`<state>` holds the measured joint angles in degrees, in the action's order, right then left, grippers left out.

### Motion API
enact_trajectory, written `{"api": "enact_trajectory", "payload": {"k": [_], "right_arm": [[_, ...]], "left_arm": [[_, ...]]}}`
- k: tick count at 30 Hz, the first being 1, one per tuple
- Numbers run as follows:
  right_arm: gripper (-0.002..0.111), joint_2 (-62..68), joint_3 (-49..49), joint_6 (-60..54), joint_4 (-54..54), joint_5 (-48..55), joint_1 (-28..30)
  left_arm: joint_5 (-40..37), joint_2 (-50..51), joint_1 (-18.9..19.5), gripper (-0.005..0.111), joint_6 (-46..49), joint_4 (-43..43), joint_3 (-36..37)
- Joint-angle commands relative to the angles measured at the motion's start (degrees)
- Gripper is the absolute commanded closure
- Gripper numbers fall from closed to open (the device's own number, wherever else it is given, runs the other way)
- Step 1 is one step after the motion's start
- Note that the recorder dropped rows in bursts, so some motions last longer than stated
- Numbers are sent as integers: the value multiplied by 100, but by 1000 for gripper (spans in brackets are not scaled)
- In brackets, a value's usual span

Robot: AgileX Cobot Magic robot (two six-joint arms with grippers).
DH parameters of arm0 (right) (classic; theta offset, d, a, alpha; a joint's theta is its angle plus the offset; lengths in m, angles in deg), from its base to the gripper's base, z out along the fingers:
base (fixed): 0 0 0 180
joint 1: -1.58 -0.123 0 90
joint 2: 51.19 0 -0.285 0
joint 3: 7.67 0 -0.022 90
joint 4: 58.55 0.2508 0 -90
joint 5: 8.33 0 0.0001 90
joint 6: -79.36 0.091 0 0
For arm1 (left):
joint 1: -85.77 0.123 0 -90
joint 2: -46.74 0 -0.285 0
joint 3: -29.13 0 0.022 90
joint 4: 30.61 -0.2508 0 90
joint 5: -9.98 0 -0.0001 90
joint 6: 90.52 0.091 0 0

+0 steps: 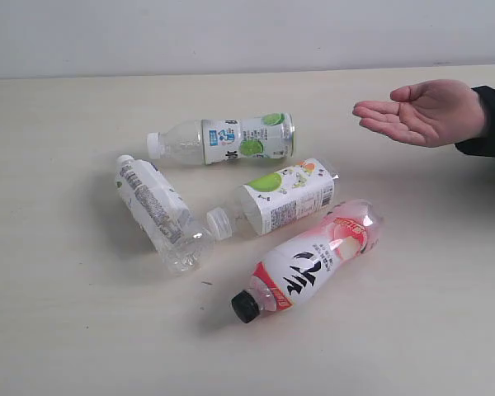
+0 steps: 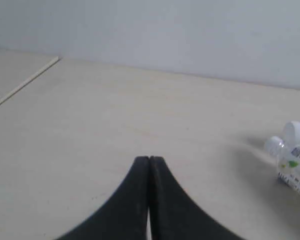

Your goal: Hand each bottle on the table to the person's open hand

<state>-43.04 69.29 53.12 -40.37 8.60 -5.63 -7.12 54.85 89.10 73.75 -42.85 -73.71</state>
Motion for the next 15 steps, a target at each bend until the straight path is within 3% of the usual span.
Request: {"api": "enact_trajectory", "payload": {"k": [1, 6, 10, 15], "right_arm": [[108, -36, 26, -4, -12, -60, 21], [108, -36, 26, -4, -12, -60, 21], [108, -36, 26, -4, -12, -60, 21], [108, -36, 26, -4, -12, -60, 21]], "left_arm": [[782, -32, -14, 107, 30, -36, 6], [1430, -32, -14, 107, -264, 270, 6], [1753, -32, -14, 107, -1002, 459, 6], [2715, -32, -14, 107, -2517, 581, 6]]}}
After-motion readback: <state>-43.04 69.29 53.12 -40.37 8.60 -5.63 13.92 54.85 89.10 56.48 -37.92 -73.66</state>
